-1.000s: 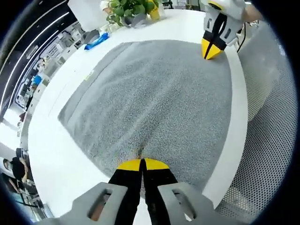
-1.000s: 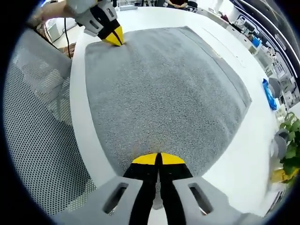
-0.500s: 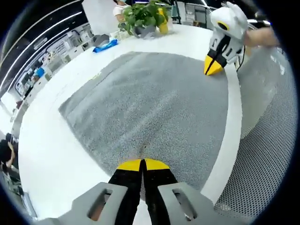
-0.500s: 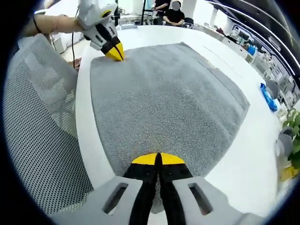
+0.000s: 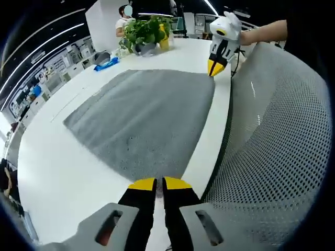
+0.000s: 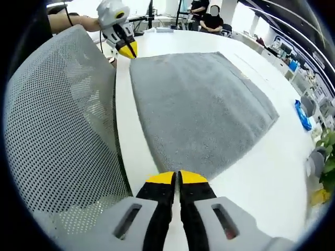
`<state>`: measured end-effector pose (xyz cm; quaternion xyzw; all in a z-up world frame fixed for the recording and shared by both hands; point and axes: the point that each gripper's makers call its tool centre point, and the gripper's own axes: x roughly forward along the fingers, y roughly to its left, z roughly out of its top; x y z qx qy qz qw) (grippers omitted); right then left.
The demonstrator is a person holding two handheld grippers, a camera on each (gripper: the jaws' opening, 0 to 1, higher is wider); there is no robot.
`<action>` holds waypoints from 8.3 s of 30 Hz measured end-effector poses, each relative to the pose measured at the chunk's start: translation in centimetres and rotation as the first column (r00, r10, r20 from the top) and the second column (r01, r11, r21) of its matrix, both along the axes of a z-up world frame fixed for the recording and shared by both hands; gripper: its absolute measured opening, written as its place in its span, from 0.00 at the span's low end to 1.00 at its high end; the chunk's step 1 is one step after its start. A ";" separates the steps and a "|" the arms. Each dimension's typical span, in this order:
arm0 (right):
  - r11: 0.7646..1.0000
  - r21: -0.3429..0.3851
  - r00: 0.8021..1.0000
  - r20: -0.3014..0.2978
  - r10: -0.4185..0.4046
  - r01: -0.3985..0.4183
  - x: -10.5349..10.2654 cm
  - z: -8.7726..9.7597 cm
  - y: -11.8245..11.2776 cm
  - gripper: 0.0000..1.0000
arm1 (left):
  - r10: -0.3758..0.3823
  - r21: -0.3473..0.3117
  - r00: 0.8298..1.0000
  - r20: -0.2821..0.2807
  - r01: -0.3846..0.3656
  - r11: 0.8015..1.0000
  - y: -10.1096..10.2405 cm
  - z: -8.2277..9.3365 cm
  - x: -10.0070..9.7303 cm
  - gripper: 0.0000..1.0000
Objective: Fold the towel on the table until its edges align and the towel forms a compact rectangular stack.
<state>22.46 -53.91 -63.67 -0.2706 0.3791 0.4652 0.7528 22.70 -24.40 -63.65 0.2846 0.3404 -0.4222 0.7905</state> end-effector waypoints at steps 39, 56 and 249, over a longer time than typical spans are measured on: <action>0.994 -0.105 1.000 -0.023 0.009 -0.012 -0.2 -2.4 -1.2 0.02 | -0.093 0.139 0.996 -0.008 0.093 0.986 -0.1 -2.1 -0.4 0.09; 0.990 -0.010 0.984 -0.109 -0.140 0.140 0.1 -2.3 -1.3 0.00 | -0.089 0.193 0.996 0.019 0.083 0.978 -0.4 -2.2 -0.2 0.02; 0.802 0.299 0.853 -0.260 -0.453 0.517 16.2 6.1 -1.4 0.00 | 0.261 -0.316 0.959 -0.106 -0.282 0.906 -0.1 7.5 13.9 0.01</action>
